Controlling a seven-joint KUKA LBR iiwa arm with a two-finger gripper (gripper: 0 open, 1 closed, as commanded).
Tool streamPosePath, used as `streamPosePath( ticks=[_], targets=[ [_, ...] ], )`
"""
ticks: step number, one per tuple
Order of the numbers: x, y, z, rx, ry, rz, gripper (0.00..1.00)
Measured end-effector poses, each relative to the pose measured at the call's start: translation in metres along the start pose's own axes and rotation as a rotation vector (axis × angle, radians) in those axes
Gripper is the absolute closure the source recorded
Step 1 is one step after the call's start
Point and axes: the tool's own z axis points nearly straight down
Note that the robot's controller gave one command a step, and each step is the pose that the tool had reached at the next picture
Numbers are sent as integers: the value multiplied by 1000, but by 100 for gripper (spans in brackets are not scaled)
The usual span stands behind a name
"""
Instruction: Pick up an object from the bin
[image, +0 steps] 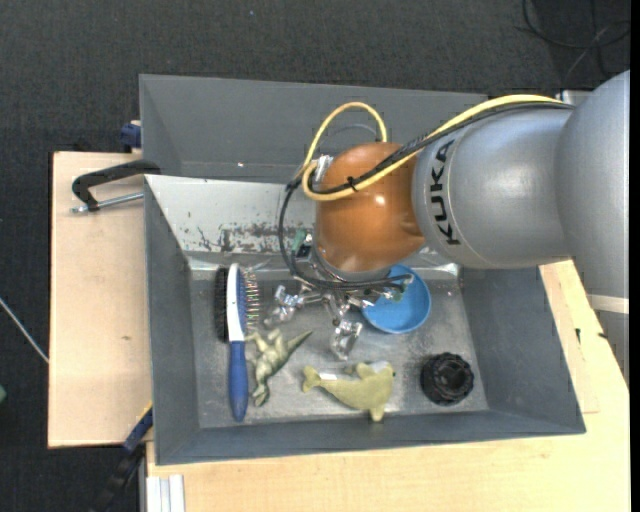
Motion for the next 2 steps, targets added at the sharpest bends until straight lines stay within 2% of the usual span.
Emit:
streamPosePath(
  ticks=[1, 2],
  targets=[
    [-17, 4, 4, 3, -3, -243, 0],
    [-17, 5, 4, 2, -3, -242, 100]
  ],
)
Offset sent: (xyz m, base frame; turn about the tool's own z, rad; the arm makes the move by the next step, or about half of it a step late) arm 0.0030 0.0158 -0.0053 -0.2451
